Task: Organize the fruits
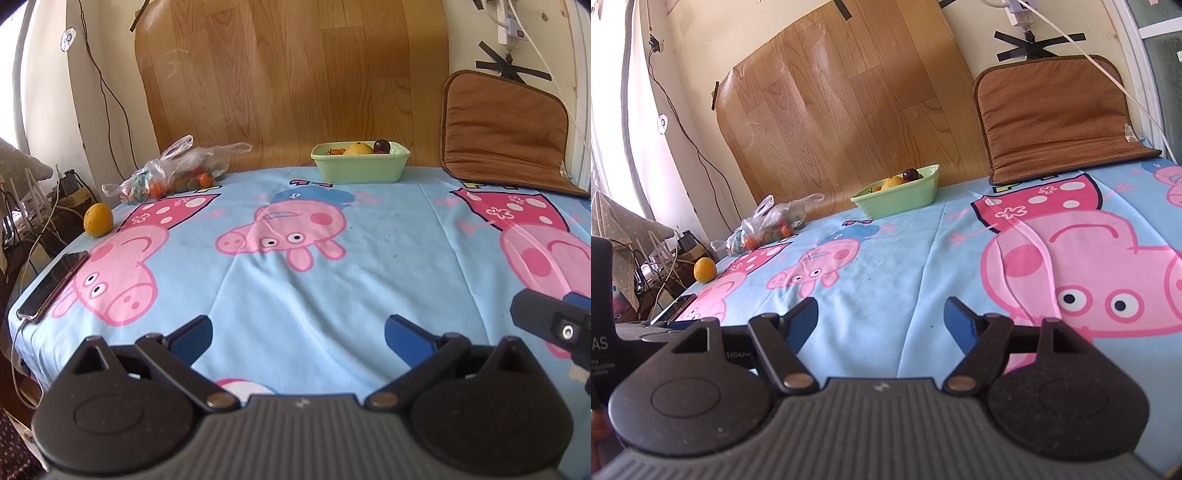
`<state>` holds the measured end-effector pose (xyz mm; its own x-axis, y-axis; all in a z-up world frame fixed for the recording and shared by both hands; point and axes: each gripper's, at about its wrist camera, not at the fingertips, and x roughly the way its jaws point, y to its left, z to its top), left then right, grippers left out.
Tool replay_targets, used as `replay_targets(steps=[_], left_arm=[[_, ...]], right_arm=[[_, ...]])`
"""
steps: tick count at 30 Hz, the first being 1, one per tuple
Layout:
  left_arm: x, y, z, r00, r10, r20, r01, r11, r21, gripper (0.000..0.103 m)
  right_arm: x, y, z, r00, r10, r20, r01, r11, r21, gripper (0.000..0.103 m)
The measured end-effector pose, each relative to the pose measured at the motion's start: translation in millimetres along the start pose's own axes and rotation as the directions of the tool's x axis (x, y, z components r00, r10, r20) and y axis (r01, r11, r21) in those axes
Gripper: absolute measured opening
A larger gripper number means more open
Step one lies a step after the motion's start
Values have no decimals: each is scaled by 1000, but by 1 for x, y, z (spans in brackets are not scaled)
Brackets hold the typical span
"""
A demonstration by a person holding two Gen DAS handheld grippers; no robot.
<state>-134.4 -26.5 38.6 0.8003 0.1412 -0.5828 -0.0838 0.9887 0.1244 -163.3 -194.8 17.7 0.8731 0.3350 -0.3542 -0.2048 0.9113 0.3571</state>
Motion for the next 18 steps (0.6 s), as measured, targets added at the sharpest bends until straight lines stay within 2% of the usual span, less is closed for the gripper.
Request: replay_targets(steps=[10,18], left_arm=[[-1,3,1,1000,1,1,-1,1000,-23,103],[-2,7,2,999,-33,21,34,999,-28,103]], right_arm=[[0,0,0,1000,-1,1,1,1000,-3,77],[2,-3,-1,1000,0,1,0,1000,-14,77]])
